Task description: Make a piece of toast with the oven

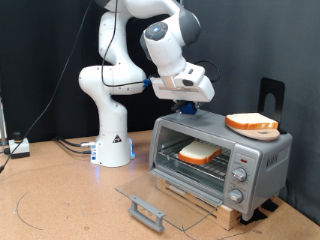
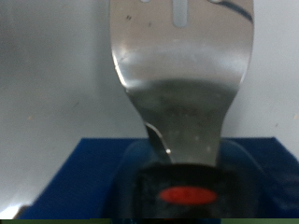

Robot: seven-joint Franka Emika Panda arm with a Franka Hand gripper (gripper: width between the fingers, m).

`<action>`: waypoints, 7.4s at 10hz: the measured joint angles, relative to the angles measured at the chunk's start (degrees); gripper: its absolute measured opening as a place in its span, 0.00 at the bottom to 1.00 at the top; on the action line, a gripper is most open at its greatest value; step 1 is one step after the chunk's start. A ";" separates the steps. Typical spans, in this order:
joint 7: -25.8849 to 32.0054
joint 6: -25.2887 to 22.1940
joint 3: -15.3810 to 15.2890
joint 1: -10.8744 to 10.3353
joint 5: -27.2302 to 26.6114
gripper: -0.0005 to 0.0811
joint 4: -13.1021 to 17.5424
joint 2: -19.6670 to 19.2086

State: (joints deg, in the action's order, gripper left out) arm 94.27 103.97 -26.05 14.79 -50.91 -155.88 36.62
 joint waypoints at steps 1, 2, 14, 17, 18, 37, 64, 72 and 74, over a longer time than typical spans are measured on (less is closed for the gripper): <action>1.79 -0.15 0.01 -0.03 -1.35 0.49 0.00 -0.73; 3.39 -0.28 0.01 -0.07 -2.27 0.49 0.00 -1.16; 12.32 -3.81 6.45 -0.11 -4.62 1.00 3.62 2.83; 12.32 -7.55 9.61 0.25 -4.32 1.00 5.37 2.83; 12.53 -5.18 9.64 0.58 -4.41 1.00 5.07 2.87; -24.09 5.03 6.80 23.43 13.75 1.00 8.68 -3.85; -81.27 -6.90 10.91 34.07 21.95 1.00 28.60 -38.55; -87.86 -22.73 10.73 34.15 23.31 1.00 31.28 -45.82; -87.94 -17.12 9.64 32.94 25.75 1.00 28.46 -48.00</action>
State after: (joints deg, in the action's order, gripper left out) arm 6.33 86.85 -16.41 47.73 -25.16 -127.42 -11.38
